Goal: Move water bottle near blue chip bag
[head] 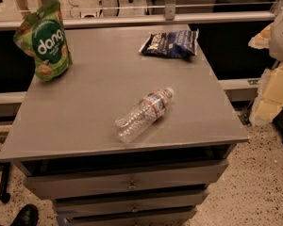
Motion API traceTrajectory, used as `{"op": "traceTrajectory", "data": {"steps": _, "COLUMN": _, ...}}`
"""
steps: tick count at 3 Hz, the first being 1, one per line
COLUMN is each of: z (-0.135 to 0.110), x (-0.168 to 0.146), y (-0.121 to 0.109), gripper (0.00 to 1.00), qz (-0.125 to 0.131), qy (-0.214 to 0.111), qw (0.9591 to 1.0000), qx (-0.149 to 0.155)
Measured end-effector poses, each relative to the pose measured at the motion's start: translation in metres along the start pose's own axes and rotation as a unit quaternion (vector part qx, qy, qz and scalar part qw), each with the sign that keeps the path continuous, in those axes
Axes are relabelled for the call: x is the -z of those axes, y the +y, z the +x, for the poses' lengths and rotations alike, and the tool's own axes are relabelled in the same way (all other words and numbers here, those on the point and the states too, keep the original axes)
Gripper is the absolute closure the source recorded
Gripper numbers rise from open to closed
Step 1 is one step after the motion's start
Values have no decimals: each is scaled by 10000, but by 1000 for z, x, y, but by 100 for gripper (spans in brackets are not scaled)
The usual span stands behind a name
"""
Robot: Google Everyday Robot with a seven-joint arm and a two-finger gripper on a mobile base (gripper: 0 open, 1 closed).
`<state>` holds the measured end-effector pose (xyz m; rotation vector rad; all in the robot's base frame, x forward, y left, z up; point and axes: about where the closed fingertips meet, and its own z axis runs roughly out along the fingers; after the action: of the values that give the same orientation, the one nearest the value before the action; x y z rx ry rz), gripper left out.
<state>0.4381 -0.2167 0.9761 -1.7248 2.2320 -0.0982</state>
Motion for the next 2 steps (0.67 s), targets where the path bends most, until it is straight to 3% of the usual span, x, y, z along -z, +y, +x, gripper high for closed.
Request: {"op": "traceTrajectory", "data": {"steps": 2, "z": -5, "x": -4, "y": -5, "gripper": 0, "qz": 85, "qy": -117, "qw": 9999, "qx": -13}}
